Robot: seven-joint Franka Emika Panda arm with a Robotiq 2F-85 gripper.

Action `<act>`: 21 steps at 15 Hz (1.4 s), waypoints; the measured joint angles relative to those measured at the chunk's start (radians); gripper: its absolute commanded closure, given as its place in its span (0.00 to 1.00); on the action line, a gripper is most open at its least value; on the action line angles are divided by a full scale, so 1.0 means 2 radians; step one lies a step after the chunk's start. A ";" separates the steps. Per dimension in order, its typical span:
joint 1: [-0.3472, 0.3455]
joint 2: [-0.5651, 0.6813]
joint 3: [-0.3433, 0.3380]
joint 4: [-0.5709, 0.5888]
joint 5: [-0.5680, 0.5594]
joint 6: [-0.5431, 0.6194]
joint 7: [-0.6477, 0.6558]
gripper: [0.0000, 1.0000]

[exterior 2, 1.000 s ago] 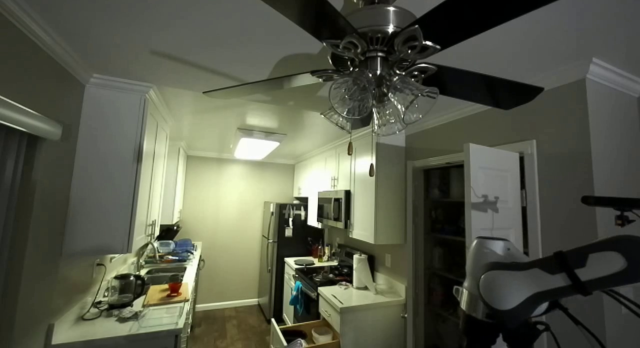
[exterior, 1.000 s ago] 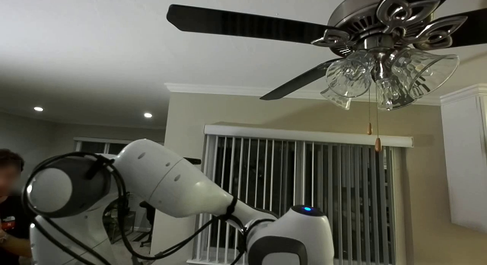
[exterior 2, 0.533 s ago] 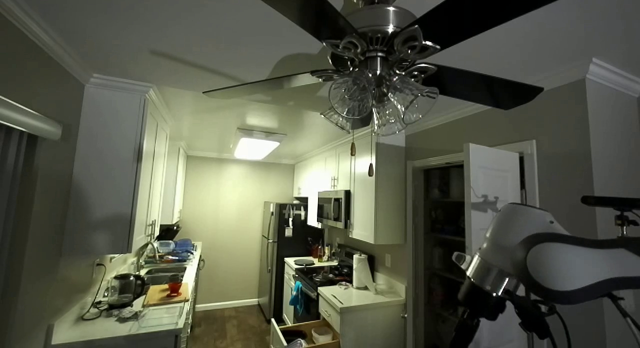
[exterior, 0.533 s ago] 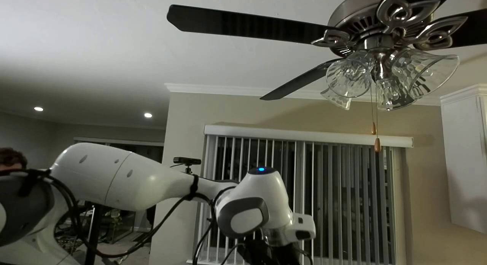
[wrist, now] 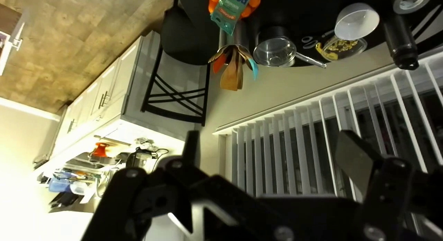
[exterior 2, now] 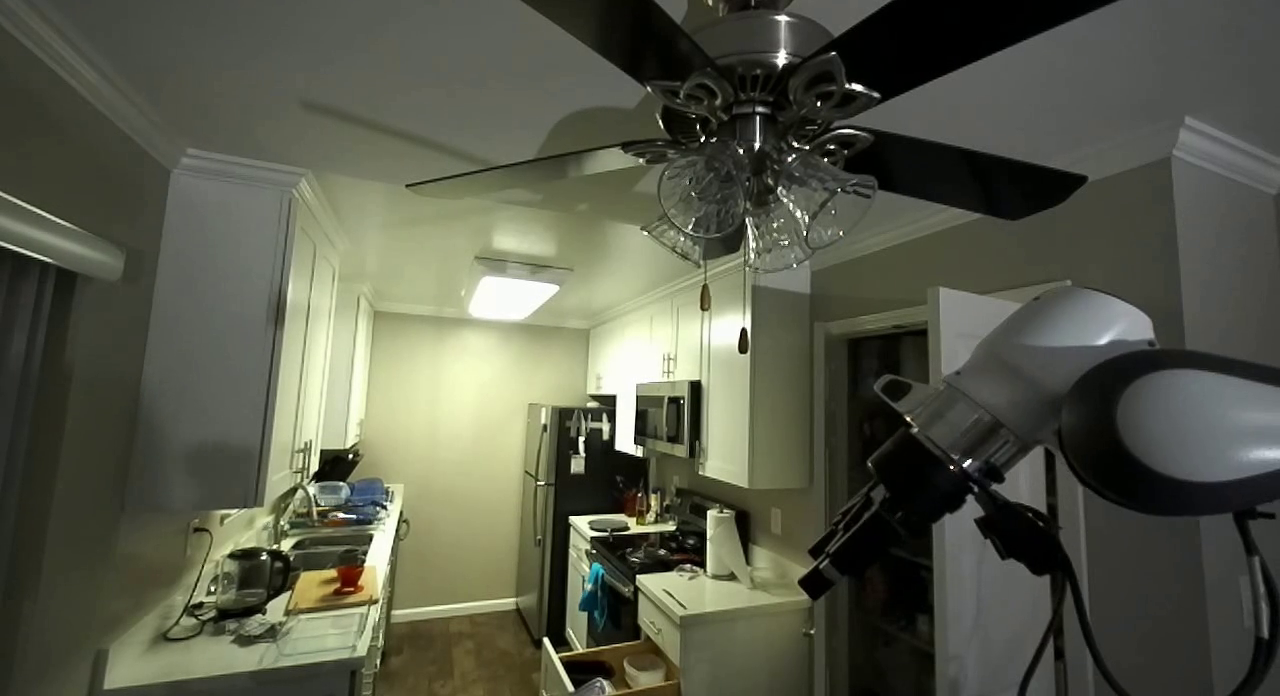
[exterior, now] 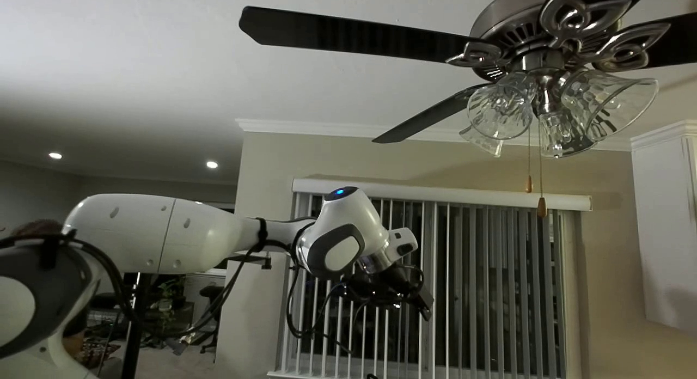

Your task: Pull the longer cord of the ceiling lamp

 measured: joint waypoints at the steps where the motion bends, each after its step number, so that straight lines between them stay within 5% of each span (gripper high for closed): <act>1: 0.000 0.003 0.000 0.001 0.000 0.001 0.000 0.00; 6: -0.002 0.007 0.000 0.000 0.000 0.014 0.002 0.00; 14: -0.018 0.071 0.041 0.065 -0.004 0.257 0.083 0.00; 18: -0.078 0.120 0.082 0.124 -0.030 0.358 0.123 0.00; 21: -0.173 0.165 0.123 0.171 -0.055 0.423 0.146 0.00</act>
